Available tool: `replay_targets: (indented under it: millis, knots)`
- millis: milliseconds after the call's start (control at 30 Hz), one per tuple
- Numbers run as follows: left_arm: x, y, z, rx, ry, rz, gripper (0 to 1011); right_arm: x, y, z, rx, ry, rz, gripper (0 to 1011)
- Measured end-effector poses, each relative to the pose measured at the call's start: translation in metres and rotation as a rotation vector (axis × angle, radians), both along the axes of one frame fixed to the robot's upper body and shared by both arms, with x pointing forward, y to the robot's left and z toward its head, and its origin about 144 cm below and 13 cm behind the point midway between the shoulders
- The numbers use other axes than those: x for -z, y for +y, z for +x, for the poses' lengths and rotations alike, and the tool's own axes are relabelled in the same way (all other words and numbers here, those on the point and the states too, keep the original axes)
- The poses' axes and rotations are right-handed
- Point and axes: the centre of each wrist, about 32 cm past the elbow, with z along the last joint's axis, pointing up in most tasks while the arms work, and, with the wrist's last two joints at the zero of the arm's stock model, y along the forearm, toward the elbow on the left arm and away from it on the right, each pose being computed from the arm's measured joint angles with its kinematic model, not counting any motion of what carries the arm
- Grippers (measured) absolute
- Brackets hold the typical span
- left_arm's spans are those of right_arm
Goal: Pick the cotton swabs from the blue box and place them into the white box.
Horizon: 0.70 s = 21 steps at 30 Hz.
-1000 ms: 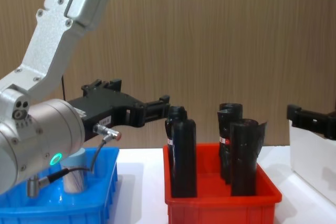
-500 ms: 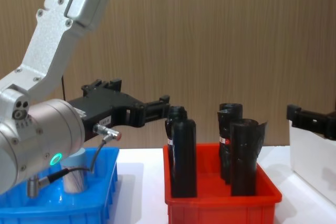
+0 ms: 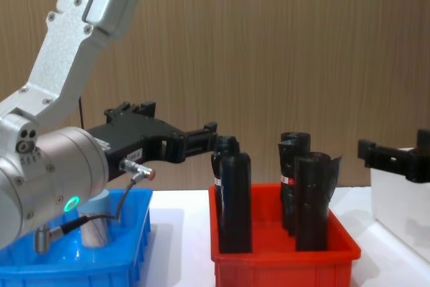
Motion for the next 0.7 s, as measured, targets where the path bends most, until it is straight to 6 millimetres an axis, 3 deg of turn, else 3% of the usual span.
replay_targets:
  millis: [700]
  knots:
    - [0.0, 0.0, 0.0, 0.0, 0.0, 0.0, 1004, 0.018, -0.03, 0.039, -0.141, 0.054, 0.018, 1001]
